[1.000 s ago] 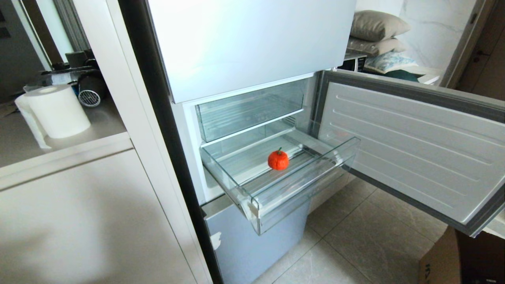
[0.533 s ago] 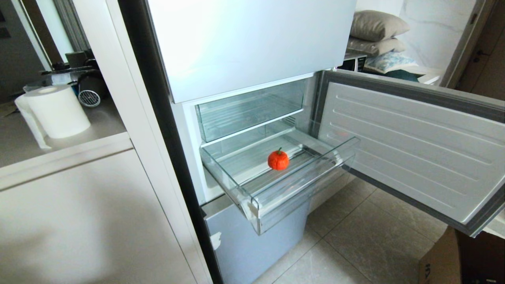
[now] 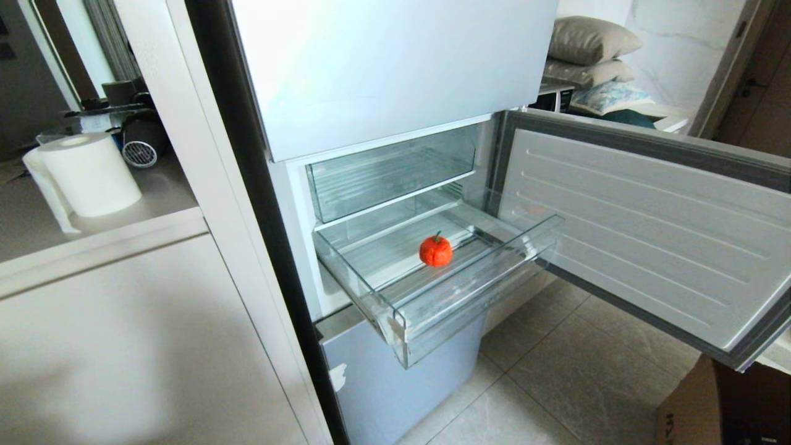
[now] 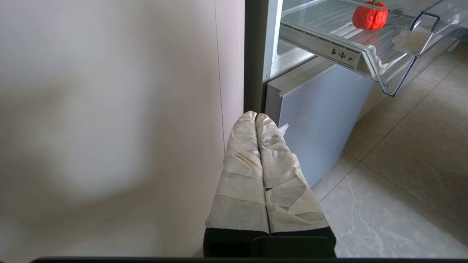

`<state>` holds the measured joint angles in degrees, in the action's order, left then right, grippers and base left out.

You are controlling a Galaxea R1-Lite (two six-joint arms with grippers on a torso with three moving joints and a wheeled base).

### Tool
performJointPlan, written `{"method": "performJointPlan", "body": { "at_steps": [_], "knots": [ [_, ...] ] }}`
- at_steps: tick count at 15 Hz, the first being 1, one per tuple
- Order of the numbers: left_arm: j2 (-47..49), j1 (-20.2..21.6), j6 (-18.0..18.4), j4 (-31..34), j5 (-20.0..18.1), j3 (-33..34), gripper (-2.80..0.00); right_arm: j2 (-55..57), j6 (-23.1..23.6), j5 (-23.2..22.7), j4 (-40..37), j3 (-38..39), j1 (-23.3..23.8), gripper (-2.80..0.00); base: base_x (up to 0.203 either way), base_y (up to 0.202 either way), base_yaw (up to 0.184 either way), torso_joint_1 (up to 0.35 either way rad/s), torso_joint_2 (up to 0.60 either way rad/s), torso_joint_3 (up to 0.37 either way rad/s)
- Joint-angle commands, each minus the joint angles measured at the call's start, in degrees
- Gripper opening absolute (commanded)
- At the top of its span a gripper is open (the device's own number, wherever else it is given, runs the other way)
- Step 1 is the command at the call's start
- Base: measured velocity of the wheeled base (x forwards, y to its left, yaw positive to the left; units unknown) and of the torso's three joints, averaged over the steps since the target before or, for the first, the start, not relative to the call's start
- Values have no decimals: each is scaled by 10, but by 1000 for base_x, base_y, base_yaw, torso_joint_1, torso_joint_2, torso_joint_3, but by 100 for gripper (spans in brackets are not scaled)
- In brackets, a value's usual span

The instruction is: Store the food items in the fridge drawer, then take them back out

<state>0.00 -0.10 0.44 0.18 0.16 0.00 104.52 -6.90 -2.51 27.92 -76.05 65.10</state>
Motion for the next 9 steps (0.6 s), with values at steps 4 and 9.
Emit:
{"method": "performJointPlan", "body": {
  "at_steps": [4,9],
  "knots": [
    [1,0,1,0,0,0,-280,-252,-15,14,-15,13,-109,-280,0,0,0,0,0,0],
    [1,0,0,0,0,0,-280,-298,24,62,-37,33,-476,-280,0,0,0,0,0,0]
  ]
}}
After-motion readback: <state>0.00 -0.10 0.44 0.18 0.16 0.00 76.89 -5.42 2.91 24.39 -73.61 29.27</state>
